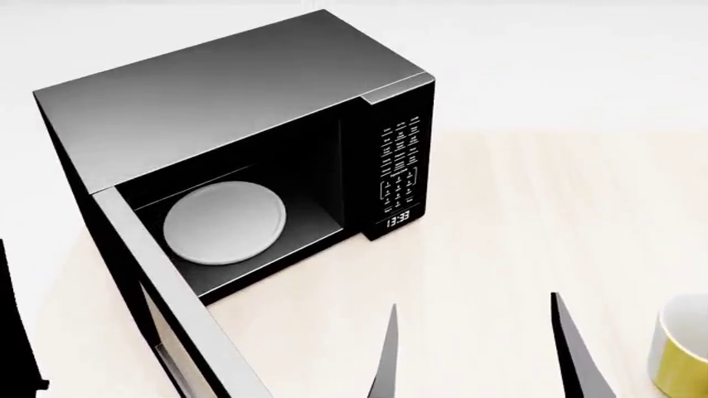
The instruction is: Close the microwave.
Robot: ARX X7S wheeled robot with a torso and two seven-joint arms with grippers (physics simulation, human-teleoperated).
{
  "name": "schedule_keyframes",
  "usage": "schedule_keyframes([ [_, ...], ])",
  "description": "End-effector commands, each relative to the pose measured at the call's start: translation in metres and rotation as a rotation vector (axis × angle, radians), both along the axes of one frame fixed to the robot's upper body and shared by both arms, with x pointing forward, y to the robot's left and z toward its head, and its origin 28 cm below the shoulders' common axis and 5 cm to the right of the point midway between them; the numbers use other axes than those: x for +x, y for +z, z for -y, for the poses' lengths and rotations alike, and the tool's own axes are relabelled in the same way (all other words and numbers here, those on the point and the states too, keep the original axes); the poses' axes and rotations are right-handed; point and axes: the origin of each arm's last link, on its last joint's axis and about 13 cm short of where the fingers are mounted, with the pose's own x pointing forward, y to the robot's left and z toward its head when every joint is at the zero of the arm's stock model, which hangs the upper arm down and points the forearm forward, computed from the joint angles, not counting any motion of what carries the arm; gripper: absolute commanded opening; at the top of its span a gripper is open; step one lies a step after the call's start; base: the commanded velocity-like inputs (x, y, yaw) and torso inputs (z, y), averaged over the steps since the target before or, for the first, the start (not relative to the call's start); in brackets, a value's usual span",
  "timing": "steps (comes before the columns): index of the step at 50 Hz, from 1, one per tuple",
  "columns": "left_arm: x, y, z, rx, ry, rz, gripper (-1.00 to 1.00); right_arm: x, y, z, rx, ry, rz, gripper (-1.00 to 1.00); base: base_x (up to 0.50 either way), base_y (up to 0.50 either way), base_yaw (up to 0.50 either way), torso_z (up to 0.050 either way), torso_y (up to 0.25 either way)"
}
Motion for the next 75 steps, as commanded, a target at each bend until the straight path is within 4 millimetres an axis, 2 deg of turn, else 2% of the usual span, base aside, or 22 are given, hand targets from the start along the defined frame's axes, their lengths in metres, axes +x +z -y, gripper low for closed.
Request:
schedule_keyframes([
  [1,0.018,0.014,-0.064,0.215,-0.241,-0.224,1.0,0.001,-0.001,0.001,-0.01,-0.005,0.009,1.0,0.0,0.0,0.0,0.0,0.0],
  [6,0.029,0.009,-0.09,0.299,-0.245,-0.327,1.0,0.002,-0.003,0.001,-0.014,-0.005,0.003,1.0,0.0,0.0,0.0,0.0,0.0],
  [12,0.039,0.001,-0.1,0.399,-0.341,-0.447,1.0,0.002,-0.005,0.0,-0.018,-0.001,-0.004,1.0,0.0,0.0,0.0,0.0,0.0],
  [21,0.053,-0.019,-0.082,0.528,-0.464,-0.498,1.0,0.002,-0.005,0.0,-0.02,0.0,-0.008,1.0,0.0,0.0,0.0,0.0,0.0],
  [29,0.059,-0.034,-0.075,0.55,-0.516,-0.534,1.0,0.002,-0.006,0.0,-0.023,0.002,-0.01,1.0,0.0,0.0,0.0,0.0,0.0],
  [41,0.069,-0.056,-0.062,0.53,-0.568,-0.534,1.0,0.002,-0.009,-0.001,-0.026,0.004,-0.02,1.0,0.0,0.0,0.0,0.0,0.0],
  [75,0.083,-0.091,-0.035,0.428,-0.598,-0.491,1.0,0.002,-0.01,-0.001,-0.024,0.007,-0.029,1.0,0.0,0.0,0.0,0.0,0.0],
])
